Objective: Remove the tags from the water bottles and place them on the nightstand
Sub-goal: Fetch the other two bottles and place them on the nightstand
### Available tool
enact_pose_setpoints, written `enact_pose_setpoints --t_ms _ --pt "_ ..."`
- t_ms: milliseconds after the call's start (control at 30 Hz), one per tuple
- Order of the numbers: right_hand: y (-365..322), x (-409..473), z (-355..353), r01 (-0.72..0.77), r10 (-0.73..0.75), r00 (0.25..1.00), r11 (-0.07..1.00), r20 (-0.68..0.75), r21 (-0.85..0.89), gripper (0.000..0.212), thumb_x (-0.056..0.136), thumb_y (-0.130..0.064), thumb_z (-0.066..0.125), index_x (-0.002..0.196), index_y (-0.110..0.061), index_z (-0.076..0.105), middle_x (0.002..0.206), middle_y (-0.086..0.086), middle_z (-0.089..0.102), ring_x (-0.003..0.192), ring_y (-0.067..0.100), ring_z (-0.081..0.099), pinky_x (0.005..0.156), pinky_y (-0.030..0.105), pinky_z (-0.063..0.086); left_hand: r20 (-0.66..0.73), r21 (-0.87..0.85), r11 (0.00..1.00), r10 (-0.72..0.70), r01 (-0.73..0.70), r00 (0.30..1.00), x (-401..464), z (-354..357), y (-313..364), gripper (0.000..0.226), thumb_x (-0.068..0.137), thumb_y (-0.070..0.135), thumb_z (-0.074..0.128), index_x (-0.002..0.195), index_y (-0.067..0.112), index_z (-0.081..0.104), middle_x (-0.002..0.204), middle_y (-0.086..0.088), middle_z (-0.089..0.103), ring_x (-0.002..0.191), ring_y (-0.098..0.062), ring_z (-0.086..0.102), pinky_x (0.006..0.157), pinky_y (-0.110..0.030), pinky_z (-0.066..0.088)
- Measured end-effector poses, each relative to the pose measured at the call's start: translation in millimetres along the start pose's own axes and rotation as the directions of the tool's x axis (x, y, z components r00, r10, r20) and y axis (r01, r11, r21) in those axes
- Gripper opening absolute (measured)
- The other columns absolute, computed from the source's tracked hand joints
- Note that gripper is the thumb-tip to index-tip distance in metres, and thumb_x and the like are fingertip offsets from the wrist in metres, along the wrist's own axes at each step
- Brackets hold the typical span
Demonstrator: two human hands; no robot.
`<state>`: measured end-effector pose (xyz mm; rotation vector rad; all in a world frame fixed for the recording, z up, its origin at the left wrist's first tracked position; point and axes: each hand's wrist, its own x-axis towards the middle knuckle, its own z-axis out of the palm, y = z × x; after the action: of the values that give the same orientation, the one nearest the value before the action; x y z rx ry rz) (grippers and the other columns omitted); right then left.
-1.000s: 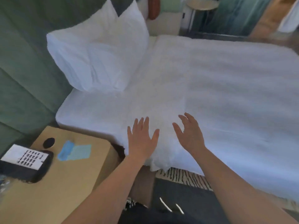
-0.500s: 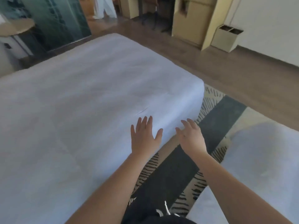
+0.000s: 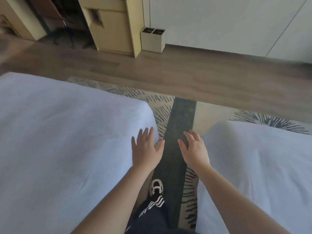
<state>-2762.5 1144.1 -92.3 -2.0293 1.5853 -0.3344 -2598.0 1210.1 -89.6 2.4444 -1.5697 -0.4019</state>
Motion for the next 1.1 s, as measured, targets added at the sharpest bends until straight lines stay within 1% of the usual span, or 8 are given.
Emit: enact_pose_setpoints --t_ms 167,300,533,700,800,933,1100 --pt "-19 122 -21 -0.02 0.019 0.999 1.0 -0.037 -0.014 0.053 0.096 -0.047 0.041 0.143 -0.021 0.039 0.154 0.002 0.031 0.141 0.024 0.025 0.113 0.044 0.03 -0.005 0.035 0.999 0.014 -0.014 1.0 127 -19 7 0.083 0.084 0.072 0.017 0.154 0.028 0.013 0.163 0.0 0.013 0.15 -0.023 0.008 0.12 -0.049 0.006" --pt "-30 204 -38 -0.04 0.038 0.996 0.999 -0.076 -0.023 0.053 0.097 -0.046 0.041 0.142 -0.019 0.041 0.153 0.004 0.032 0.139 0.025 0.028 0.111 0.045 0.032 -0.013 -0.004 0.999 0.045 -0.045 0.999 214 -34 18 0.074 0.093 0.063 0.031 0.154 0.023 0.018 0.162 -0.003 0.017 0.15 -0.024 0.008 0.12 -0.051 0.007" --pt "-41 346 -46 -0.013 0.012 0.998 1.0 -0.059 -0.023 0.053 0.097 -0.044 0.041 0.143 -0.016 0.04 0.152 0.005 0.032 0.139 0.026 0.027 0.111 0.044 0.031 -0.033 -0.035 0.999 0.028 -0.029 0.999 350 -42 37 0.069 0.097 0.057 0.032 0.154 0.019 0.02 0.161 -0.004 0.02 0.15 -0.023 0.009 0.119 -0.05 0.004" --pt "-46 480 -54 0.088 -0.09 0.995 0.995 -0.037 -0.056 0.051 0.097 -0.041 0.043 0.14 -0.015 0.043 0.15 0.007 0.035 0.138 0.027 0.029 0.111 0.043 0.031 -0.062 -0.058 0.997 -0.056 0.053 0.996 460 -41 45 0.07 0.097 0.058 0.031 0.154 0.02 0.018 0.161 -0.005 0.019 0.15 -0.023 0.008 0.118 -0.05 0.003" --pt "-61 569 -60 0.168 -0.167 0.986 0.983 0.029 -0.079 0.051 0.097 -0.041 0.042 0.142 -0.016 0.041 0.152 0.006 0.032 0.139 0.027 0.025 0.112 0.042 0.028 -0.1 -0.061 0.989 -0.138 0.132 0.985 532 -49 50 0.07 0.097 0.058 0.029 0.154 0.021 0.018 0.162 -0.004 0.019 0.15 -0.021 0.009 0.118 -0.049 0.003" --pt "-92 668 -62 0.288 -0.276 0.954 0.952 0.115 -0.104 0.052 0.098 -0.042 0.041 0.143 -0.017 0.039 0.154 0.005 0.03 0.141 0.025 0.024 0.113 0.043 0.027 -0.118 -0.054 0.962 -0.272 0.267 0.955 615 -70 49 0.071 0.097 0.06 0.025 0.155 0.021 0.015 0.162 -0.002 0.016 0.15 -0.02 0.007 0.12 -0.049 0.005" --pt "-148 764 -48 0.406 -0.381 0.901 0.909 0.208 -0.094 0.052 0.098 -0.041 0.042 0.142 -0.014 0.04 0.153 0.006 0.032 0.14 0.026 0.025 0.113 0.042 0.027 -0.158 -0.064 0.921 -0.389 0.384 0.908 690 -101 29 0.07 0.098 0.058 0.024 0.155 0.02 0.013 0.163 -0.004 0.015 0.15 -0.021 0.008 0.12 -0.049 0.007"
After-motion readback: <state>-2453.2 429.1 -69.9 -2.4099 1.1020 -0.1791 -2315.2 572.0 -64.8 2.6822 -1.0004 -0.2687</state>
